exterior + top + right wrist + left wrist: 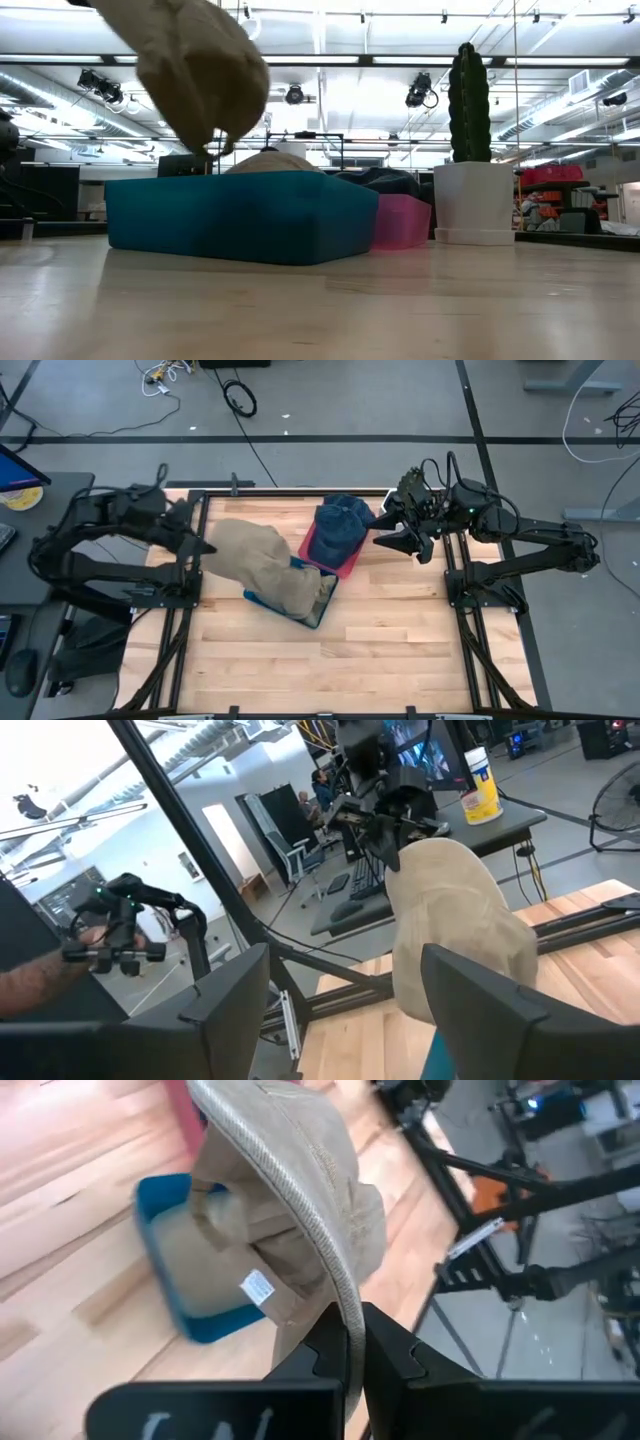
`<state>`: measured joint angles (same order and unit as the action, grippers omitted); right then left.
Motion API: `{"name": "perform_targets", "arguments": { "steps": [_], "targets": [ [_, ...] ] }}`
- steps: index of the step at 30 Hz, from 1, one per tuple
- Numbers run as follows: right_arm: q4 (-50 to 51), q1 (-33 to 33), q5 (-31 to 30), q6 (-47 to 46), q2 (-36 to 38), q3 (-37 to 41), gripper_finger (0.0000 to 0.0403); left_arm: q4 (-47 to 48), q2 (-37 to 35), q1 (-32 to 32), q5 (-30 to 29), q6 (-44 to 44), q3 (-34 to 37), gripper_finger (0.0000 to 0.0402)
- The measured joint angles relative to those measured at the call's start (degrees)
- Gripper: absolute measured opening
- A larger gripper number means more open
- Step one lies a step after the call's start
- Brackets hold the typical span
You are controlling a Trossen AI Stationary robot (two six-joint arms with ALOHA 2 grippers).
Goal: Pick & Place hat
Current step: Put the brown cap into the blue bin
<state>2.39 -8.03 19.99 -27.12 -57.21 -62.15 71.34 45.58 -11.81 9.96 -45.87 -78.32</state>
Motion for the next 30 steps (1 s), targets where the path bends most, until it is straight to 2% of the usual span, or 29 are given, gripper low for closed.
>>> {"name": "perform_targets", "arguments": {
  "steps": [4, 9, 18, 25, 30],
  "targets": [
    [0.00, 0.00, -0.02, -0.01, 0.00, 0.00, 0.0264, 4.22, -1.22, 0.02, -2.56, -1.57, 0.00, 0.0012],
    [0.00, 0.00, -0.06, -0.01, 0.00, 0.00, 0.0264, 5.15, 1.44, 0.03, -2.71, -0.90, 0.00, 0.0012],
    [0.01, 0.00, -1.09, -0.01, 0.00, 0.00, 0.0264, 4.48, 11.04, 0.04, -2.43, 3.74, 0.00, 0.0012],
    [0.02, 0.00, -1.11, -0.01, 0.00, 0.00, 0.0264, -2.29, 18.30, 1.83, -0.38, 6.62, 0.00, 0.0012],
    [0.16, -0.02, -1.11, -0.01, 0.00, 0.02, 0.0264, -2.07, 23.89, 3.96, 2.20, 7.85, 0.00, 0.0012]
  ]
}}
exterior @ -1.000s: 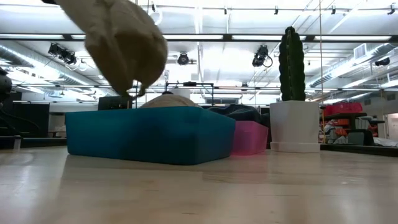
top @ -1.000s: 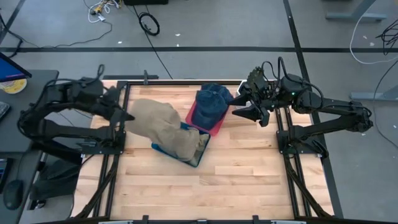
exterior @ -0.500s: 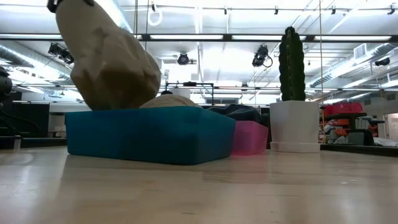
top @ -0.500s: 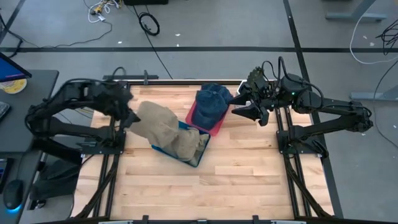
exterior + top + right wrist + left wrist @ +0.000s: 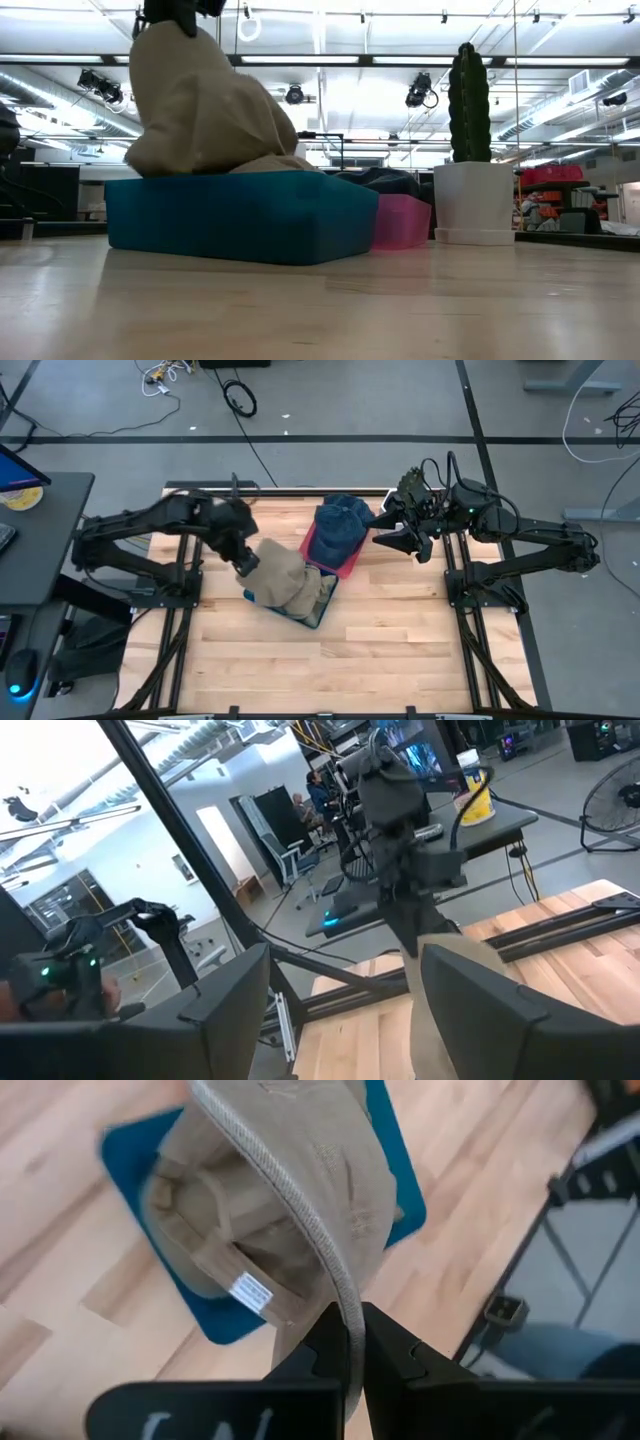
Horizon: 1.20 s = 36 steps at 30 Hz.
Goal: Pick & Place hat
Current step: Put the brown cap into the blue bin
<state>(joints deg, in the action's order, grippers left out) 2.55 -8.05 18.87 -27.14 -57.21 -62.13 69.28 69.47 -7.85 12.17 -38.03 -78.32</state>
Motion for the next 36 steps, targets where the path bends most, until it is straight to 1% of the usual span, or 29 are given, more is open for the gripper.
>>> {"name": "perform_targets", "arguments": {
  "steps": [4, 10, 18, 24, 28, 30, 34, 36],
  "targets": [
    [0.14, 0.02, 0.01, 0.00, 0.00, 0.00, 0.0264, -2.72, 2.28, 2.03, 1.42, 1.23, 0.02, 0.0012],
    [0.14, 0.02, 0.02, 0.00, 0.00, 0.00, 0.0264, -12.55, 2.44, 2.88, 3.11, -0.01, 0.02, 0.0012],
    [0.23, 0.02, 0.04, 0.00, 0.00, 0.00, 0.0264, -11.68, 2.15, 4.00, 3.02, -0.58, 0.02, 0.0012],
    [0.25, 0.02, 0.03, 0.00, 0.00, 0.00, 0.0264, -9.23, 2.15, 5.23, 0.32, -1.52, 0.44, 0.0012],
    [0.25, 0.04, 0.04, 0.00, 0.00, 0.00, 0.0264, -9.50, 1.99, 5.22, 0.02, -3.42, 4.95, 0.0012],
    [0.25, 0.04, 0.04, 0.00, 0.00, 0.00, 0.0264, -11.14, 1.66, 5.24, -0.03, -4.66, 8.06, 0.0012],
    [0.25, 0.04, 0.04, 0.00, 0.00, 0.00, 0.0264, -19.03, 1.78, 5.24, -0.29, -8.11, 14.73, 0.0012],
    [0.25, 0.04, 0.04, 0.00, 0.00, 0.00, 0.0264, -23.33, 1.73, 5.24, -1.46, -9.48, 16.99, 0.0012]
  ]
}}
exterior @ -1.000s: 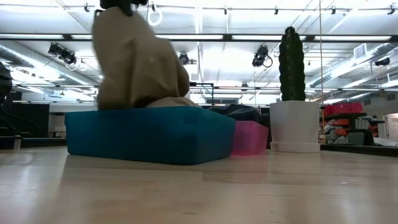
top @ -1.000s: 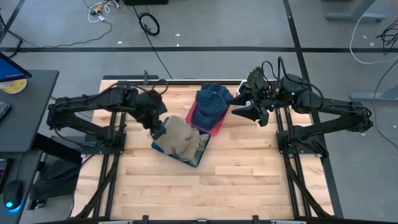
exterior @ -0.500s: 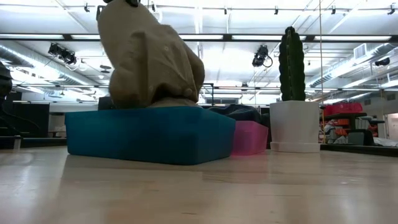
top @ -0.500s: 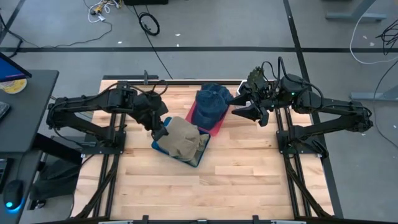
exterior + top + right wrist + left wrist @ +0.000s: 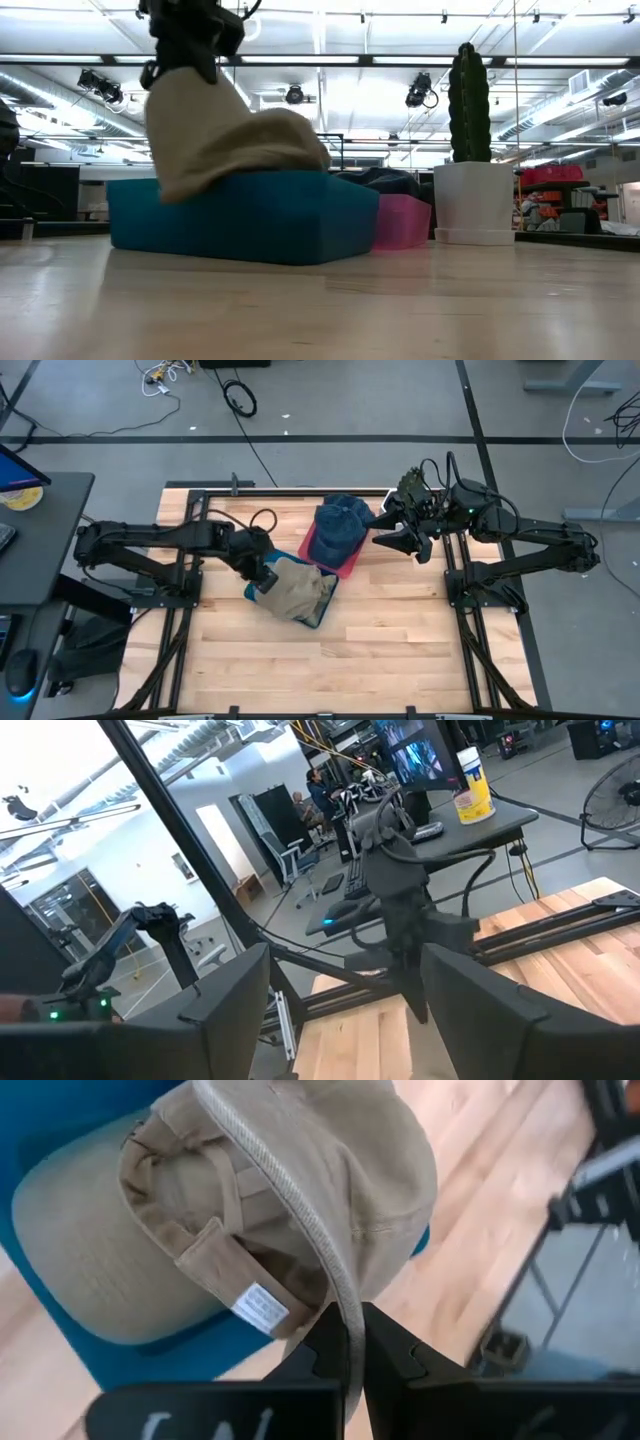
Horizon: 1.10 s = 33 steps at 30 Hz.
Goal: Pick & Place hat
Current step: Put the brown cap into the blue bin
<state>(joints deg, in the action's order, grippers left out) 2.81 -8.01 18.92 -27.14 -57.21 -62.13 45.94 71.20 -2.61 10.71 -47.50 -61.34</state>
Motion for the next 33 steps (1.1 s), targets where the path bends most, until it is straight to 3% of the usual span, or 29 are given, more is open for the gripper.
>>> {"name": "perform_targets", "arguments": {
  "steps": [8, 16, 26, 33],
  "targets": [
    [0.02, 0.00, 0.00, 0.00, 0.00, 0.00, 0.0264, -10.06, 0.02, -0.59, -4.31, -2.91, 2.75, 0.0012],
    [0.06, 0.00, 0.02, 0.00, 0.00, 0.00, 0.0264, -10.56, -3.12, -0.59, -0.74, -5.31, 2.75, 0.0012],
    [0.26, -0.02, 0.02, 0.00, -0.14, 0.00, 0.0265, -10.30, -6.93, -4.30, -0.01, -17.74, 2.74, 0.0012],
    [0.39, 0.00, 0.01, 0.00, -0.68, 0.00, 0.0265, -11.11, -3.77, -5.64, -0.98, -14.77, 2.73, 0.0012]
  ]
}}
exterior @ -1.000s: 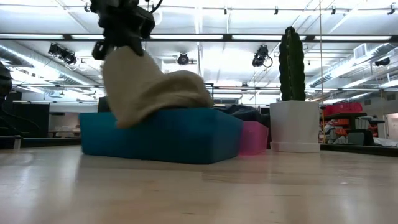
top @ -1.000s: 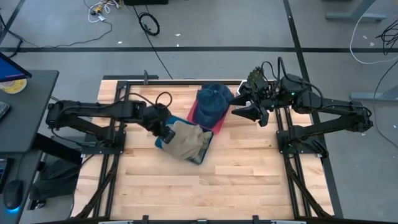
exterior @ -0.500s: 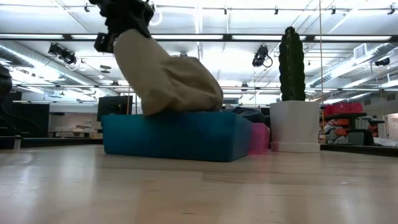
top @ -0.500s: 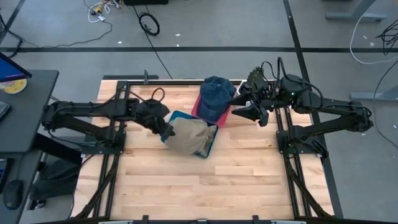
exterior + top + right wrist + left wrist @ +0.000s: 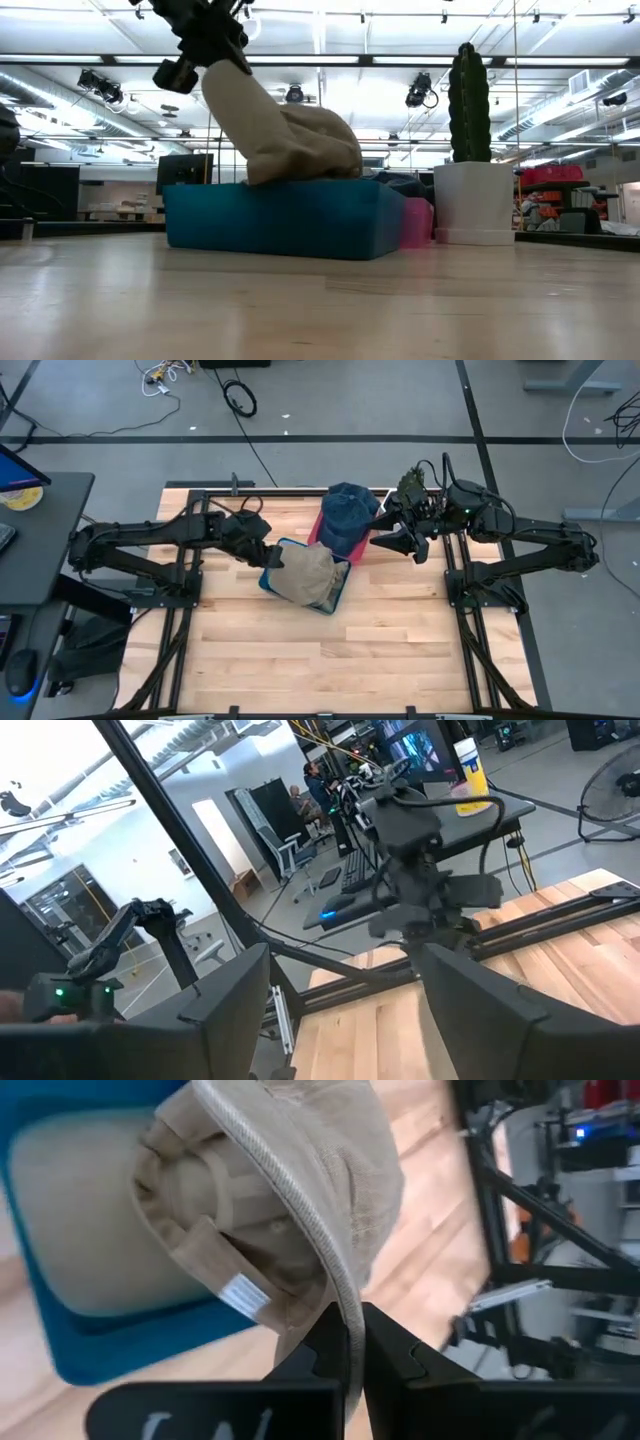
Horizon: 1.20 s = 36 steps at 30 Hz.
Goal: Pick & Place hat
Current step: Put the brown cap into the blue bin
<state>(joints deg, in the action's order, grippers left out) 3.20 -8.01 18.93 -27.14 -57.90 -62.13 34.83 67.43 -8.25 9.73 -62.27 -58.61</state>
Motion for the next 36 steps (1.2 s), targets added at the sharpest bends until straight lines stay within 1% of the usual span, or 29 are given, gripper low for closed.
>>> {"name": "perform_targets", "arguments": {
  "steps": [7, 15, 26, 32, 36],
  "targets": [
    [-0.19, 0.00, 0.01, -0.01, -0.55, 0.00, 0.0265, -0.67, 3.10, -0.32, -5.74, 1.15, 0.00, 0.0012],
    [-0.17, 0.00, 0.01, -0.90, -0.93, 0.00, 0.0265, 0.67, 6.77, -0.28, -4.73, 5.15, -0.04, 0.0012],
    [-0.13, -0.02, -0.01, -0.87, -1.04, 0.00, 0.0265, -0.92, 12.30, -0.19, -3.55, 11.63, -0.26, 0.0012],
    [-0.12, -0.02, -0.01, -0.87, -1.04, 0.00, 0.0265, -0.11, 13.93, -0.19, -3.59, 12.51, -0.26, 0.0012],
    [-0.13, -0.02, -0.01, -0.87, -1.04, 0.00, 0.0265, 1.40, 14.57, -0.11, -5.28, 12.62, -0.26, 0.0013]
  ]
}}
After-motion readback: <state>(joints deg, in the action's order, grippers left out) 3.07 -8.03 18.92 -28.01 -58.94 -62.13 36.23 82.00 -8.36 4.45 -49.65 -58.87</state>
